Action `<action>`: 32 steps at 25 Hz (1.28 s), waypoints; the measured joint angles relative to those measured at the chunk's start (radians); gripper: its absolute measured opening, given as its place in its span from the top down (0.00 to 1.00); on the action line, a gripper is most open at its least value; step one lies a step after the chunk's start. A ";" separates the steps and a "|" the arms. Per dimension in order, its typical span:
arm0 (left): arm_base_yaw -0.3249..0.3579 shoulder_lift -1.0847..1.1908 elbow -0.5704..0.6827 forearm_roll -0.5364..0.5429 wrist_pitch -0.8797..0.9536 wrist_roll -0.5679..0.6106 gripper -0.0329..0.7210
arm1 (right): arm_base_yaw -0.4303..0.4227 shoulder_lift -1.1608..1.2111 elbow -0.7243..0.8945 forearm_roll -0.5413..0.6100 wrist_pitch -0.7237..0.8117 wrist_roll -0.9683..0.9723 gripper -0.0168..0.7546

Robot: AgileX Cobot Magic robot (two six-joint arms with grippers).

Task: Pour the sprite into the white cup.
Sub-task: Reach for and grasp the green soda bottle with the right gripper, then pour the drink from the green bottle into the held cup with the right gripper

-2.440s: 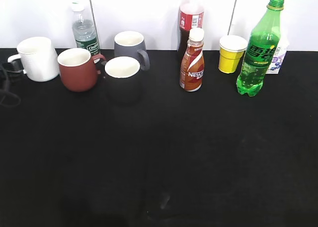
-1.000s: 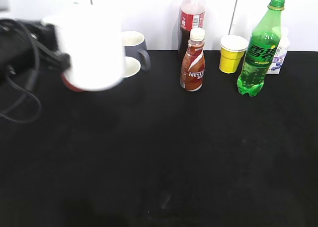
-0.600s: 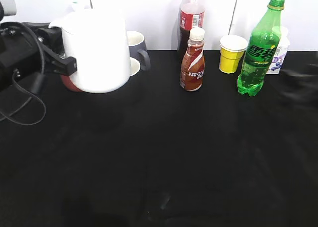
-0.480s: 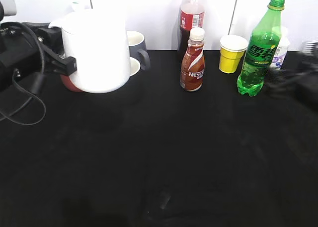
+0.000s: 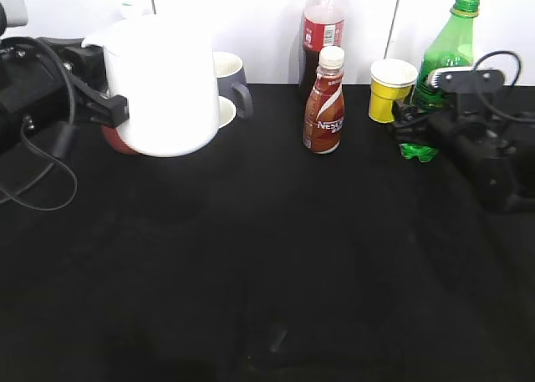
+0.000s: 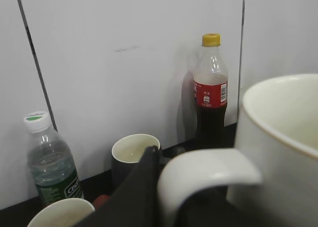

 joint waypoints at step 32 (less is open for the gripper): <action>0.000 0.121 0.000 0.084 -0.097 0.000 0.89 | 0.338 -0.529 0.044 -0.263 0.492 -0.934 0.42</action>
